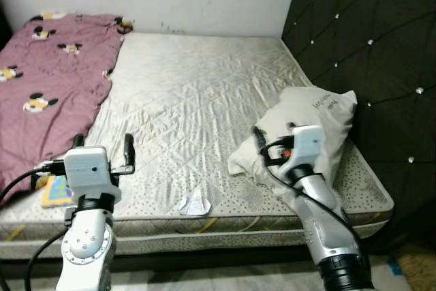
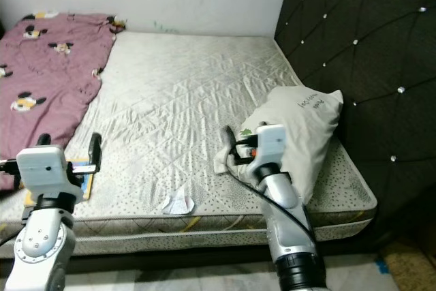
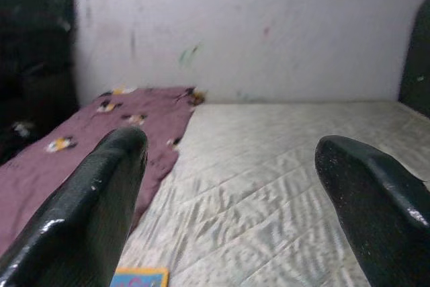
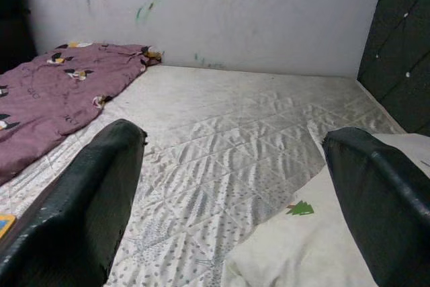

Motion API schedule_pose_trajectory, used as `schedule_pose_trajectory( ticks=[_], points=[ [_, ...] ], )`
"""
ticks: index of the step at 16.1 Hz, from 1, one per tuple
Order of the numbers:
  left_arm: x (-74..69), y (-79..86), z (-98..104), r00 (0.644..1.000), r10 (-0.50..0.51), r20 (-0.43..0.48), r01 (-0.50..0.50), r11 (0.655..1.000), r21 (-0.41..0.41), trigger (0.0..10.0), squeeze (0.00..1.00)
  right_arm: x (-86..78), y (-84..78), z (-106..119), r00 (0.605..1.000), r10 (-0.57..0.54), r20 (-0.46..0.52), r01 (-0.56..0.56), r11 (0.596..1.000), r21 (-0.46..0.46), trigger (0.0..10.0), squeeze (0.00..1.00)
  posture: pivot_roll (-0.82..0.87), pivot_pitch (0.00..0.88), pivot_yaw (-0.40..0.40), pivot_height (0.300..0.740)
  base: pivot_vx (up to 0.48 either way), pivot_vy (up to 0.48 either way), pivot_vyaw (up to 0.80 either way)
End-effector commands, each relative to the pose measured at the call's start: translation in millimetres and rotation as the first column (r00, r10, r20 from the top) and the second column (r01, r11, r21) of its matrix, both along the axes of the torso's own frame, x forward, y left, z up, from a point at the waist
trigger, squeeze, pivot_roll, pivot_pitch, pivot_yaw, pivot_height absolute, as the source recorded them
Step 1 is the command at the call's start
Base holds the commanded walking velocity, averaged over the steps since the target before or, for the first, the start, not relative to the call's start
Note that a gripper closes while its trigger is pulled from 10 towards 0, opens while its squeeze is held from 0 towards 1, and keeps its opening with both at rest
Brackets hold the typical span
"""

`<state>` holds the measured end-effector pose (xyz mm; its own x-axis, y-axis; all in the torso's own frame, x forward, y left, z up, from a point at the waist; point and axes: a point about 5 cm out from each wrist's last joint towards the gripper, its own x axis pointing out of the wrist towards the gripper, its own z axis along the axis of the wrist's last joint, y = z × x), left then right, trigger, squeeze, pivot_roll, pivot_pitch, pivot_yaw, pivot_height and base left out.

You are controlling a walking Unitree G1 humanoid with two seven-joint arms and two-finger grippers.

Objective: Clean up the room

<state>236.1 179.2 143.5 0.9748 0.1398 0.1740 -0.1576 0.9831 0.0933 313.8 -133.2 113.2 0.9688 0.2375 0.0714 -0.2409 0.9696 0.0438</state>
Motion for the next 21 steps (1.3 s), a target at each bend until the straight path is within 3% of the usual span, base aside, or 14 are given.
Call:
schedule_pose_trajectory(
  ticks=[1, 3, 4, 6, 9, 12, 21],
  points=[
    [-0.6, -3.4, -0.7, 1.0, -0.012, -0.009, 0.012, 1.0, 0.01, 10.0, 0.0, -0.3, -8.7, -0.1, 0.999, -0.033, 0.006, 0.033, 0.999, -0.007, 10.0, 0.0, 0.05, 0.0, -0.098, 0.74, 0.0, 0.0, 0.0],
    [-6.2, 3.5, -10.1, 0.998, 0.006, -0.055, -0.005, 1.0, 0.022, 10.0, 0.0, -4.3, -5.8, 0.6, 1.0, -0.015, 0.014, 0.015, 1.0, -0.026, 10.0, 0.0, 0.03, 0.025, -0.099, 0.74, 0.0, 0.0, 0.0],
    [-15.7, 6.9, -19.1, 0.995, 0.027, -0.095, -0.025, 0.999, 0.025, 10.0, 0.0, -13.1, -5.9, -4.3, 1.0, 0.006, 0.02, -0.005, 0.998, -0.07, 10.0, 0.0, 0.02, 0.029, -0.103, 0.74, 0.0, 0.0, 0.8],
    [-22.3, 5.4, -29.5, 0.991, 0.035, -0.129, -0.033, 0.999, 0.021, 10.0, 0.0, -21.6, -15.3, -15.3, 0.998, -0.051, -0.019, 0.049, 0.994, -0.097, 10.0, 0.0, 0.01, 0.038, -0.121, 0.74, 0.0, 0.0, 0.8],
    [-20.6, -4.6, -30.4, 0.989, 0.003, -0.146, -0.004, 1.0, -0.01, 10.0, 0.0, -26.8, -14.9, -15.3, 0.999, -0.038, -0.03, 0.035, 0.994, -0.104, 10.0, 0.0, 0.0, 0.081, -0.113, 0.74, 0.0, 0.0, 0.8],
    [-24.0, -10.5, -26.6, 0.986, -0.088, -0.145, 0.085, 0.996, -0.03, 10.0, 0.0, -33.8, -24.7, -22.5, 0.99, -0.127, -0.062, 0.12, 0.988, -0.098, 10.0, 0.0, 0.01, 0.118, -0.099, 0.74, 0.0, 0.0, 0.0],
    [-30.9, -16.5, -28.1, 0.983, -0.095, -0.156, 0.087, 0.994, -0.059, 10.0, 0.0, -31.7, -27.4, -12.7, 0.994, -0.09, -0.063, 0.085, 0.993, -0.082, 10.0, 0.0, 0.0, 0.149, -0.136, 0.74, 0.083, 0.0, 0.0]
  ],
)
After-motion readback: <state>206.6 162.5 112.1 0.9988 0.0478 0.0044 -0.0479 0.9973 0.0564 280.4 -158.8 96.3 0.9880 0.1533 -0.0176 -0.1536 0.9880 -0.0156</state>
